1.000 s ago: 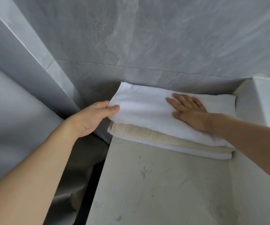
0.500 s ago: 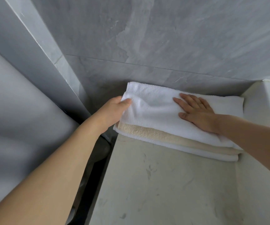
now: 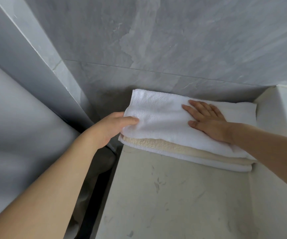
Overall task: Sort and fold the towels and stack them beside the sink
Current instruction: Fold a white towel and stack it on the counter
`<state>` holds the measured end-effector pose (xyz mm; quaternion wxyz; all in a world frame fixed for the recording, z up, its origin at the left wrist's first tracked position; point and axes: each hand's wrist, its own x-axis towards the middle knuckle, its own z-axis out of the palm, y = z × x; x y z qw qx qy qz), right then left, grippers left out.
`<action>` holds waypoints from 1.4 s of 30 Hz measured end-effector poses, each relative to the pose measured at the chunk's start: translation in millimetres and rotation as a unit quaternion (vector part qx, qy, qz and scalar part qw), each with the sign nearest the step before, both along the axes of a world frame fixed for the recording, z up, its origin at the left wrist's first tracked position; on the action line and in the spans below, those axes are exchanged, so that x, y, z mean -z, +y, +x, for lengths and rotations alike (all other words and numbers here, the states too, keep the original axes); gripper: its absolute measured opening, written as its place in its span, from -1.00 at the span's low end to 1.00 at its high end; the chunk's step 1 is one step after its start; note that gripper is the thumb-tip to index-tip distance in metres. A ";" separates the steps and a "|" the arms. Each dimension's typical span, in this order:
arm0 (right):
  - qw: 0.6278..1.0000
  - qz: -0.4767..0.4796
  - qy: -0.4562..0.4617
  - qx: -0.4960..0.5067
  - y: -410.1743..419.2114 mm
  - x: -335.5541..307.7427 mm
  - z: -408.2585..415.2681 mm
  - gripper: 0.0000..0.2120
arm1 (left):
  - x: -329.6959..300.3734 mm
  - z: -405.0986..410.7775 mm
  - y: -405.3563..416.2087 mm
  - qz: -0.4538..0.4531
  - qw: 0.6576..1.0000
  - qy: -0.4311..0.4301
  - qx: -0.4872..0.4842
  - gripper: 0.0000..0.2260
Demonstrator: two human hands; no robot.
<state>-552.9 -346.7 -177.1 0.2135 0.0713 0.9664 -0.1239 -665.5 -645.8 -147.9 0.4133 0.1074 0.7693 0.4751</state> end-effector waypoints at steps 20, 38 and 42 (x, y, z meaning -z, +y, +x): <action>0.681 -0.221 0.125 0.687 -56.6 -64.4 89.5 -0.86 | 2.3 18.3 30.3 -0.143 0.978 0.129 -0.083 -0.60; 0.942 0.146 0.021 0.302 -34.9 -90.1 99.6 -0.67 | 25.8 73.2 89.4 -0.260 0.776 0.425 0.386 -0.35; 0.923 0.342 -0.086 0.156 -40.7 -87.4 90.7 -0.49 | 26.8 78.0 88.7 -0.265 0.768 0.432 0.392 -0.39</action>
